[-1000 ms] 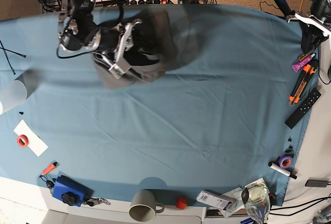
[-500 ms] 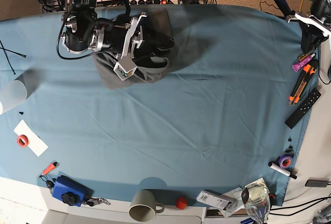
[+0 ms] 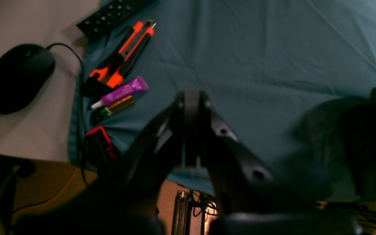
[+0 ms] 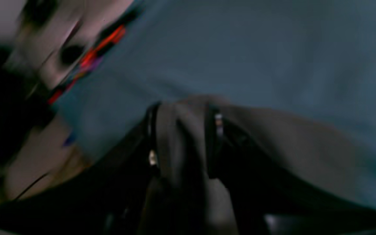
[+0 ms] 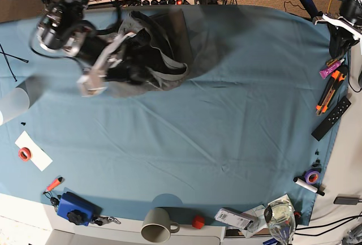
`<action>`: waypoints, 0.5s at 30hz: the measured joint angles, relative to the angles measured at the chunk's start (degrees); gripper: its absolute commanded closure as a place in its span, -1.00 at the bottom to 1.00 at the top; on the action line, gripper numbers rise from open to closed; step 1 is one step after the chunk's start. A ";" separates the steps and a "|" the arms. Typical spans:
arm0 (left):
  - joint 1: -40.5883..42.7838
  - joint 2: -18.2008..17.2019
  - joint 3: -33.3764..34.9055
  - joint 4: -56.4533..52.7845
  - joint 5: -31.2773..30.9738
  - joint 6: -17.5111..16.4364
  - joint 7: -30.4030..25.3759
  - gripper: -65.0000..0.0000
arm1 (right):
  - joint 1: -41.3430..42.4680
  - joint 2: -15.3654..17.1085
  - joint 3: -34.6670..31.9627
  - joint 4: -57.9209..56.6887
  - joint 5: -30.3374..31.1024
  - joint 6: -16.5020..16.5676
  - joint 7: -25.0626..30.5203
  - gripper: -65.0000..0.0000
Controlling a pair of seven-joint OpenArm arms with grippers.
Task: Fold the T-shirt properly
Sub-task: 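Press the folded bundle flat and release with the right gripper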
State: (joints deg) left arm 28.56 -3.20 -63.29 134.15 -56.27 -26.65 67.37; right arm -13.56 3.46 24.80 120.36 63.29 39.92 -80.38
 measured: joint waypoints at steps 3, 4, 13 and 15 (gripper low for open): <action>-0.02 0.04 0.00 0.00 -0.22 0.02 0.02 1.00 | -1.29 1.44 2.58 -0.52 -5.81 0.00 0.04 0.52; -0.02 0.04 0.00 0.00 -0.22 0.00 0.00 1.00 | -2.14 2.40 2.45 -1.40 -6.25 0.02 -0.02 0.52; 0.00 0.04 0.00 0.00 -2.49 0.00 0.00 1.00 | -6.16 4.50 -8.35 -6.14 -6.25 0.00 -0.55 0.52; -0.17 0.13 0.00 0.00 -2.54 0.00 0.02 1.00 | -7.19 4.59 -10.84 -6.16 -6.32 0.00 -0.59 0.52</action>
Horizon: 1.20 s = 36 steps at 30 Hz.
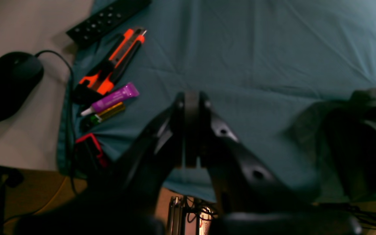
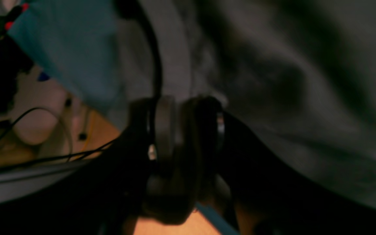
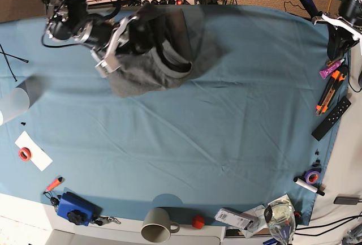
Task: Fold the T-shirt properly
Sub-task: 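Press the folded bundle flat and release with the right gripper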
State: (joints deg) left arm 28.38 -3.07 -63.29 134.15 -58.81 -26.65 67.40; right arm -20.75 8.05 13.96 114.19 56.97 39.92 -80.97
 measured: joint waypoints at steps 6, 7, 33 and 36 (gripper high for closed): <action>-0.17 0.04 0.00 0.00 -0.02 0.00 -0.02 1.00 | -4.39 0.07 -5.73 -0.11 -6.47 0.02 0.20 0.52; -0.17 0.04 0.00 0.00 -0.02 0.00 -0.02 1.00 | -4.68 0.07 -6.23 -0.31 -8.02 0.02 0.17 0.52; -0.17 0.04 0.00 0.00 -0.66 -0.22 0.00 1.00 | 3.61 -0.15 -2.32 -5.64 -13.22 0.13 6.88 0.52; -0.17 0.04 0.00 0.00 -0.66 -0.22 0.00 1.00 | 6.23 -0.13 -2.78 -12.57 -12.04 0.76 8.17 0.52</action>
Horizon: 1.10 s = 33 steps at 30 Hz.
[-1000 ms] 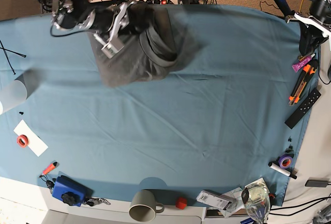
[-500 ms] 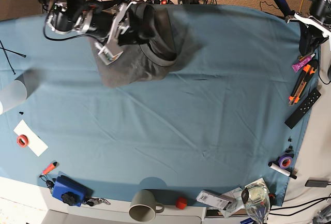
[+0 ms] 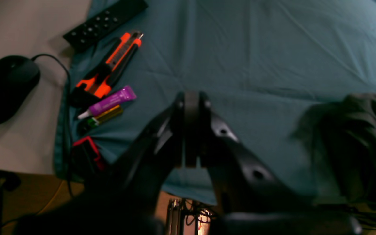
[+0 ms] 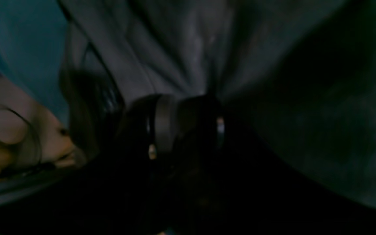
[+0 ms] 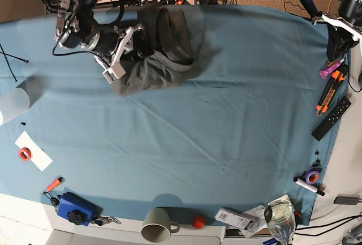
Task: Fold the T-shirt properly
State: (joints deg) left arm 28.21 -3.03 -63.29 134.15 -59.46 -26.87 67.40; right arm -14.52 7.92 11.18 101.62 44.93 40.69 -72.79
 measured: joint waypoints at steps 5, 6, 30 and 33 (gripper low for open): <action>0.02 0.00 0.00 0.00 0.09 0.00 0.13 1.00 | 1.31 -0.02 1.16 -0.24 4.46 -0.57 -5.57 0.52; 0.02 0.00 0.00 0.00 0.48 0.00 0.28 1.00 | 1.09 -0.02 1.53 1.18 5.40 -0.63 -7.19 0.52; 7.76 0.00 0.07 -9.27 2.60 -3.04 5.01 1.00 | -26.82 -0.17 26.69 24.28 17.05 -0.76 -8.20 0.52; 9.97 -0.02 0.11 -12.09 2.78 -3.04 6.29 1.00 | -29.18 -0.15 26.69 24.30 16.22 -0.76 -8.17 0.52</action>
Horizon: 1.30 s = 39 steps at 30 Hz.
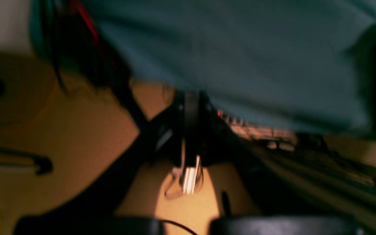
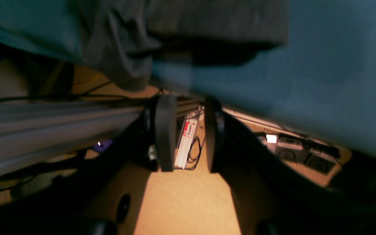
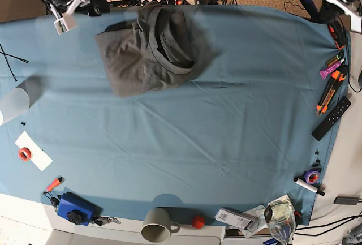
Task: Fold the T-shirt properly
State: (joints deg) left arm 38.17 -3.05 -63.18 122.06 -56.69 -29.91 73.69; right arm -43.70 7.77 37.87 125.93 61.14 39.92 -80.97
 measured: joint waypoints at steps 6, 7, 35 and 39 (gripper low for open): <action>6.25 0.02 0.07 -2.05 -0.13 0.02 0.94 1.00 | -5.92 1.01 -0.02 -0.04 -6.62 0.00 0.20 0.52; 7.23 0.02 0.07 -2.05 -0.13 0.02 0.90 1.00 | -6.69 1.55 -0.02 -0.17 -7.78 0.00 0.24 0.52; 11.54 -0.48 20.15 -31.30 25.18 5.90 -17.79 1.00 | 2.05 12.20 -11.78 -47.84 -14.80 0.00 1.33 0.52; 7.28 -0.52 24.41 -37.92 36.22 7.87 -26.43 1.00 | 4.39 12.22 -15.93 -50.23 -22.71 0.02 4.52 0.52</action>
State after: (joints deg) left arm 45.45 -3.57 -38.76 84.14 -20.47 -22.04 47.27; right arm -39.31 19.99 21.93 75.70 38.44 39.94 -76.44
